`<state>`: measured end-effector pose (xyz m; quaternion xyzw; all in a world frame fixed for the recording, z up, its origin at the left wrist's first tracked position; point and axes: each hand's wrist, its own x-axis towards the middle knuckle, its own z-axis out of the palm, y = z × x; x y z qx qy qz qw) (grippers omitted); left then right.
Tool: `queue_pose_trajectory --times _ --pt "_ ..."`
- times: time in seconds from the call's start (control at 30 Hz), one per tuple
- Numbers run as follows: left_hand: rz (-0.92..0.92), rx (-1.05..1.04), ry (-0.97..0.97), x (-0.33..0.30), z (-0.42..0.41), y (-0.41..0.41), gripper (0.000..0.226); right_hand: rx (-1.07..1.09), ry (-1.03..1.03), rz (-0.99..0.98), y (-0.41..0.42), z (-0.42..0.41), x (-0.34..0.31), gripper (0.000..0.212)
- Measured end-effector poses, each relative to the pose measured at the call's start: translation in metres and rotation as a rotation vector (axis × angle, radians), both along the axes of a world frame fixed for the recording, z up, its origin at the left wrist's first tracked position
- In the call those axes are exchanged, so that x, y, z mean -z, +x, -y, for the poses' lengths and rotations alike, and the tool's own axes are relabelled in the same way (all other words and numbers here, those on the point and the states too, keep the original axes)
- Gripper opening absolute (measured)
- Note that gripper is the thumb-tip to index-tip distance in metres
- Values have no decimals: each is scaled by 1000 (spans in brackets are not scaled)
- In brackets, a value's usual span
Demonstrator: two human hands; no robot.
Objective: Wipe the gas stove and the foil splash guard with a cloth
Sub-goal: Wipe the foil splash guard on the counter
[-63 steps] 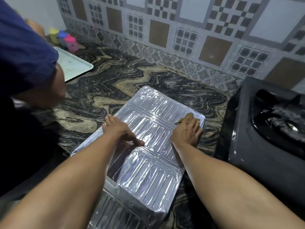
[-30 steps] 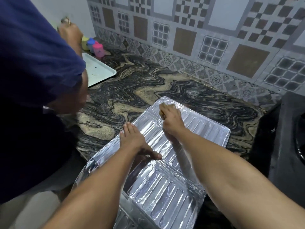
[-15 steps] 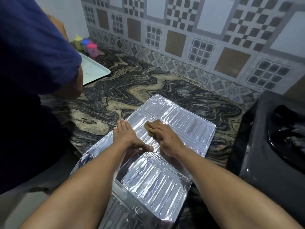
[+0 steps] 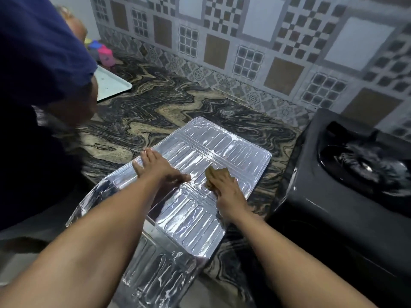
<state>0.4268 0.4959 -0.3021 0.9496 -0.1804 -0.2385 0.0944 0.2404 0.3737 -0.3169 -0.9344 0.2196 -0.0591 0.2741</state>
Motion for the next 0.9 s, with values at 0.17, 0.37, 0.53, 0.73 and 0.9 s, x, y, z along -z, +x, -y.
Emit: queue_pose_trajectory --times 0.17,0.37,0.53,0.73,0.9 --pt "83 -15 -38 -3 -3 -10 153 -207 10 -153 -17 -6 -5 92" --pt "168 -29 -6 -7 -2 -24 138 -441 -171 -247 -34 -3 -32 84" --pt "170 -34 -6 -5 -2 -20 140 -504 -422 -411 -37 -11 -54 53" --pt "175 14 18 -8 -8 -20 131 -365 -490 -678 -49 -33 -88 25" --pt "131 54 -10 -20 -18 1 64 -210 -425 -697 -78 -55 -96 25"
